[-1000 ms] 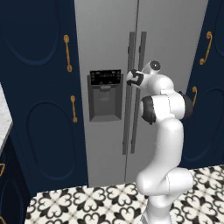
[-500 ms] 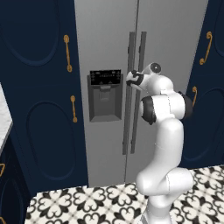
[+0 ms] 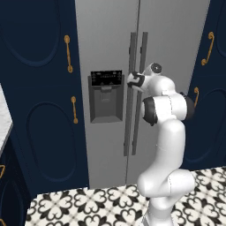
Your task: Grab a lemon wedge from the fridge and one ice cube from the ice bowl, and put them in the glass of lemonade.
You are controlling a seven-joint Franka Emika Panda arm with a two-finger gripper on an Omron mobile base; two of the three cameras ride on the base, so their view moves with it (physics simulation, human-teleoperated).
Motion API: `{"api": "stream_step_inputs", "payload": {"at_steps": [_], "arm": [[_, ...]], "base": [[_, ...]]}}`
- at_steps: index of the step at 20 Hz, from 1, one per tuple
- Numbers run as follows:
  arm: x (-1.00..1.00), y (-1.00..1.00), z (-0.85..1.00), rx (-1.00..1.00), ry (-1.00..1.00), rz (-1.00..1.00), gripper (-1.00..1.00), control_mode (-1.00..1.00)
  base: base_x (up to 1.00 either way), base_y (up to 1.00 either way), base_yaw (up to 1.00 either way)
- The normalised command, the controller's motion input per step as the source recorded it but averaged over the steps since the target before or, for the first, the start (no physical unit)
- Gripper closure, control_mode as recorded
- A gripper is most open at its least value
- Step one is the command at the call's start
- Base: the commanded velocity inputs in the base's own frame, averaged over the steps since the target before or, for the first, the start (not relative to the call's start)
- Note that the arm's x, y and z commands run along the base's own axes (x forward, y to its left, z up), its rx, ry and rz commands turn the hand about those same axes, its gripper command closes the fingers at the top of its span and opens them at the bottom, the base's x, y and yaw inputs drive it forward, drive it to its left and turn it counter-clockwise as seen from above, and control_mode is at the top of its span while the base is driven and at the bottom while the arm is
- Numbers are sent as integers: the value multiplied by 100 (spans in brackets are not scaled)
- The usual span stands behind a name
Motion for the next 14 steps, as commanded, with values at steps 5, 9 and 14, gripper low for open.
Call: {"api": "stream_step_inputs", "payload": {"at_steps": [5,9,14], "arm": [[0,-35,0,0,1,-16,100,-100],[-14,-62,6,0,0,-20,100,-100],[-38,-80,16,4,0,-21,100,-100]], "base": [[0,0,0],[0,0,0],[0,0,0]]}}
